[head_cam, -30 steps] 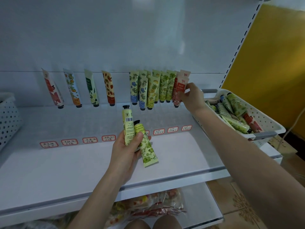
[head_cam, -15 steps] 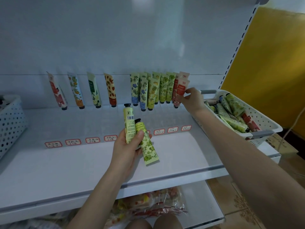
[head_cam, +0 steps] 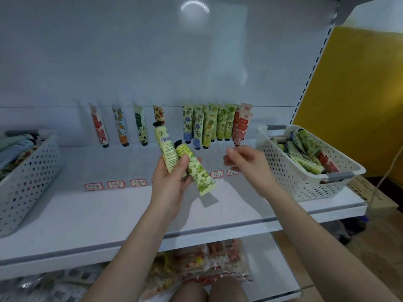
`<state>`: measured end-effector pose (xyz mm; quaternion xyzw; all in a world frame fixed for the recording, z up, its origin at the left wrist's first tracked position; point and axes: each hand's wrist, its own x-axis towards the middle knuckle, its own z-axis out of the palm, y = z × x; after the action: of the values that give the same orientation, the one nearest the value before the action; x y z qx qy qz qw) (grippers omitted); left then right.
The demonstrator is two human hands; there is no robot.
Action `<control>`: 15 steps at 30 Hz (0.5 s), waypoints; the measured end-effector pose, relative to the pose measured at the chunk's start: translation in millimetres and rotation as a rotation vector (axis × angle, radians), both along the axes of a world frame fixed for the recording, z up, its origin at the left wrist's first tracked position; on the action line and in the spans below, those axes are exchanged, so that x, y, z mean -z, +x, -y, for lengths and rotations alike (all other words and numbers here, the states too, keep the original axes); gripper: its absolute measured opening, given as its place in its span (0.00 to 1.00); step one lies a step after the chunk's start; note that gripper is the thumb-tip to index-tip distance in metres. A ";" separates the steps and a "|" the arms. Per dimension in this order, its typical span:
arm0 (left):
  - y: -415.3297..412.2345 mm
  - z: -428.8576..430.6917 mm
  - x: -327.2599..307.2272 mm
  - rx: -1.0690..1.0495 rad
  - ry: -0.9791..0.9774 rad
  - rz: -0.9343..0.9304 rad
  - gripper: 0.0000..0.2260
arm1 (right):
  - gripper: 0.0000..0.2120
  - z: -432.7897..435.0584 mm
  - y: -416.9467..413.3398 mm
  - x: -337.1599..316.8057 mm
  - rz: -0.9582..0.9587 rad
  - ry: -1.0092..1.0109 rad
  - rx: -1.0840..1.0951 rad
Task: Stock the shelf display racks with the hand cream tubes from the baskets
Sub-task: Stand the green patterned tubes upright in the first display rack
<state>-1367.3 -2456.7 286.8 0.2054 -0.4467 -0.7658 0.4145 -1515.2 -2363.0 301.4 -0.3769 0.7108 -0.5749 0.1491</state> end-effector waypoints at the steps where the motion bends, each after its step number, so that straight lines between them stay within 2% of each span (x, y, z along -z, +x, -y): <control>1: 2.2 -0.8 -4.0 -0.019 -0.001 -0.013 0.10 | 0.06 -3.5 11.0 -0.9 0.066 0.019 -0.058; 4: 9.7 -4.5 -13.4 -0.062 0.006 -0.057 0.11 | 0.05 -8.9 38.6 -4.1 0.216 0.067 -0.193; 8: 19.7 -11.0 -21.5 -0.087 0.007 -0.087 0.11 | 0.03 -10.0 60.3 -3.6 0.264 0.097 -0.307; 12: 31.7 -12.2 -26.0 -0.123 -0.040 -0.057 0.10 | 0.04 -15.3 66.3 -5.3 0.302 0.052 -0.289; 15: 39.3 -9.8 -26.5 -0.164 -0.051 -0.069 0.06 | 0.04 -22.2 66.3 -6.0 0.417 0.008 -0.282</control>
<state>-1328.0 -2446.9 313.3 0.2042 -0.4334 -0.7241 0.4961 -1448.9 -2340.8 307.3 -0.3452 0.6075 -0.6107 0.3727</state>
